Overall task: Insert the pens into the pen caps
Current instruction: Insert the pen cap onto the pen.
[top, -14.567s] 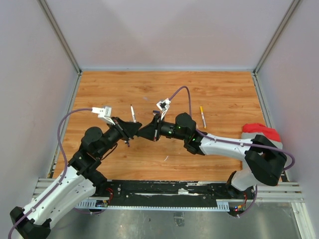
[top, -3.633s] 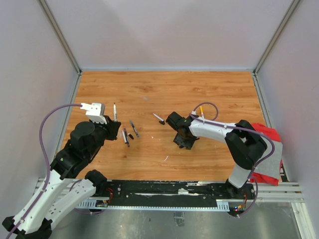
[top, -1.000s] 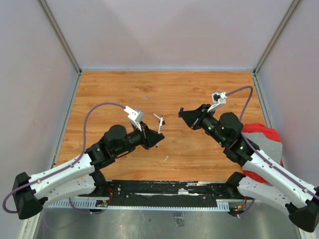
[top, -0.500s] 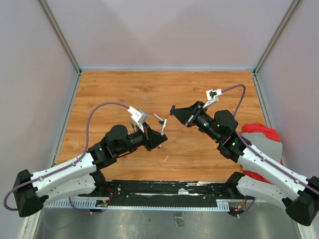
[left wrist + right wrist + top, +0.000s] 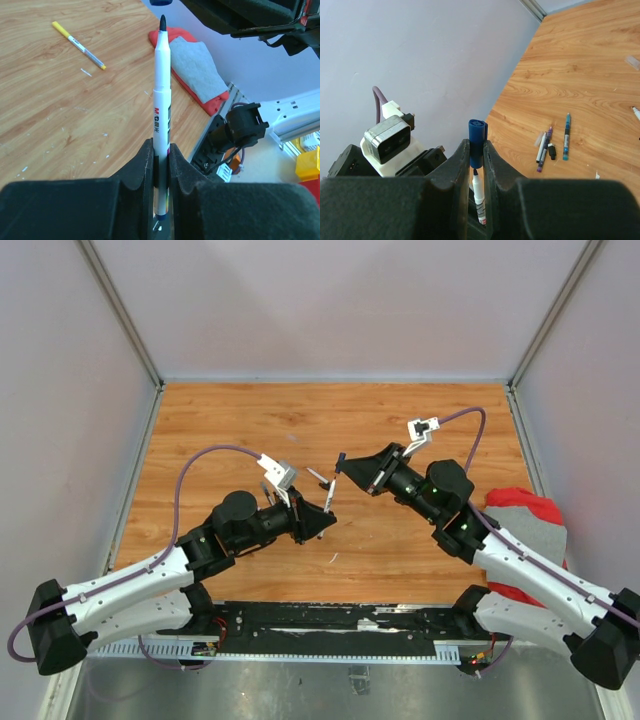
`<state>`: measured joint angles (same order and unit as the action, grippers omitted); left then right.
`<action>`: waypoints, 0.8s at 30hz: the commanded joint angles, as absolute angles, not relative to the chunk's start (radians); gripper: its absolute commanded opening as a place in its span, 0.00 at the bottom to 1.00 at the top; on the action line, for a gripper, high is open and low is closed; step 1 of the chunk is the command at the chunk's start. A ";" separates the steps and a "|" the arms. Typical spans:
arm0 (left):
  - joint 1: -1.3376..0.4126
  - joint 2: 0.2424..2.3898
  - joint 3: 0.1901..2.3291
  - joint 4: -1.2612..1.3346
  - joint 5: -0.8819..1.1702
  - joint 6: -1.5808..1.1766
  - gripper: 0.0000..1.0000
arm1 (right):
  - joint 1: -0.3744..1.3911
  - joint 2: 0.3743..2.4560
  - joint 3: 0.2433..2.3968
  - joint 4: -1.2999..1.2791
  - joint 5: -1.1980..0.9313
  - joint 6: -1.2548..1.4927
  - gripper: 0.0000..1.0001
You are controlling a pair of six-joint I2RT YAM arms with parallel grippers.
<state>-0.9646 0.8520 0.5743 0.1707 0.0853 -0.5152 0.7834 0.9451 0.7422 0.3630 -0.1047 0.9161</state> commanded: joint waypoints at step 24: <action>-0.975 0.841 0.597 0.179 0.062 -0.494 0.01 | 0.775 0.962 0.750 0.353 -0.207 0.898 0.02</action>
